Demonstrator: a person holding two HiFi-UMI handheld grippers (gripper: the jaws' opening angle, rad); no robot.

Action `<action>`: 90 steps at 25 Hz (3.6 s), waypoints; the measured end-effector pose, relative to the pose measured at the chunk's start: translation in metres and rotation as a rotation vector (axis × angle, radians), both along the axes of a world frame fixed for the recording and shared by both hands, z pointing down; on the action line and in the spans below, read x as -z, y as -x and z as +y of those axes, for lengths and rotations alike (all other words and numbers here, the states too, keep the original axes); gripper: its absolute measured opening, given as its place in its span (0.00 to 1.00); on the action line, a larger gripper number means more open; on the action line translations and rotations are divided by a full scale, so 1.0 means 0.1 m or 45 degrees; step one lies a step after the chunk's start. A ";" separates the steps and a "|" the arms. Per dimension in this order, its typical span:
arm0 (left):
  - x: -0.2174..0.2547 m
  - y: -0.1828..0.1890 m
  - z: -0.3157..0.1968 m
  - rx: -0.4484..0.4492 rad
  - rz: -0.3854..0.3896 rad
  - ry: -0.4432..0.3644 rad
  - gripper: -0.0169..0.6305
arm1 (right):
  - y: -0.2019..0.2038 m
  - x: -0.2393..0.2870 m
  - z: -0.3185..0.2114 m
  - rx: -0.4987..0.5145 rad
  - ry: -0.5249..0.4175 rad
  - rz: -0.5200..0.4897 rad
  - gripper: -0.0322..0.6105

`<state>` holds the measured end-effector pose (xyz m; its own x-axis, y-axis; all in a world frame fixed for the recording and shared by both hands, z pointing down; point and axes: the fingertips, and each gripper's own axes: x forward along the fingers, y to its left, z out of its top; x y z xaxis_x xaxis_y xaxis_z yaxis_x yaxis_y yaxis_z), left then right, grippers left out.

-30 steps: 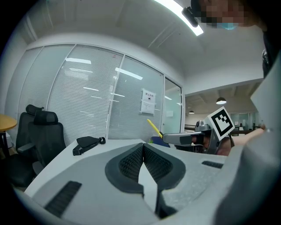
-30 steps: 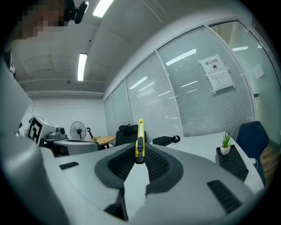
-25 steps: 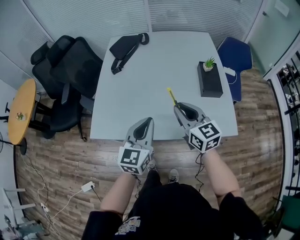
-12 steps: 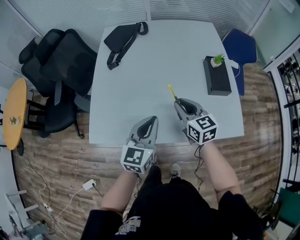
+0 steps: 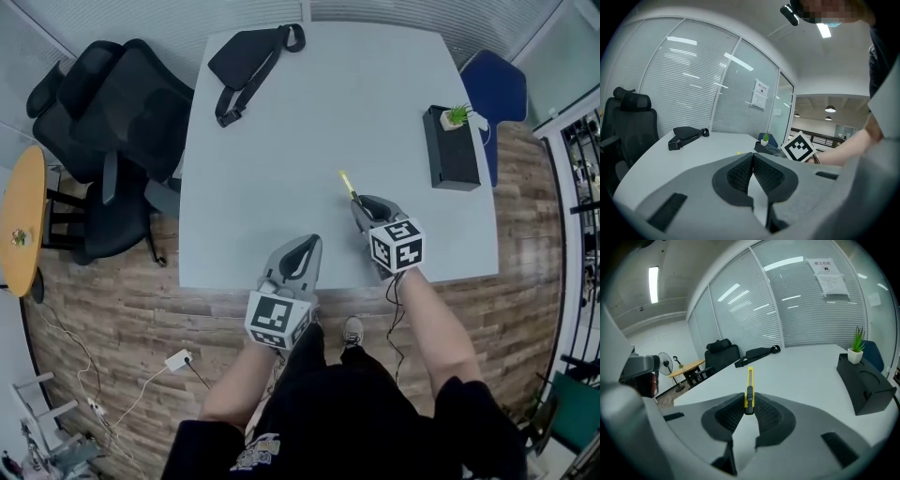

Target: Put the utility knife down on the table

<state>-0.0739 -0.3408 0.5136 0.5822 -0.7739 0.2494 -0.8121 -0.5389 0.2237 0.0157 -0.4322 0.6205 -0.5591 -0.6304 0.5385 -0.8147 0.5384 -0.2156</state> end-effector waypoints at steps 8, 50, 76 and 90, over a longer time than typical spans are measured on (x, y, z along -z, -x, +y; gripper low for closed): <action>-0.17 0.06 -0.02 -0.021 0.004 0.043 0.03 | -0.04 -0.61 -0.06 -0.011 0.139 0.126 0.16; -0.20 0.09 0.00 0.004 0.014 0.068 0.03 | -0.07 -0.52 -0.08 0.038 0.094 0.167 0.18; 0.94 -0.61 1.33 0.209 -0.044 -0.207 0.03 | -0.60 2.17 1.80 0.252 -0.490 -0.316 0.05; 0.95 -0.10 1.82 0.163 -0.009 -0.200 0.03 | -0.06 2.01 2.46 0.206 -0.427 -0.300 0.05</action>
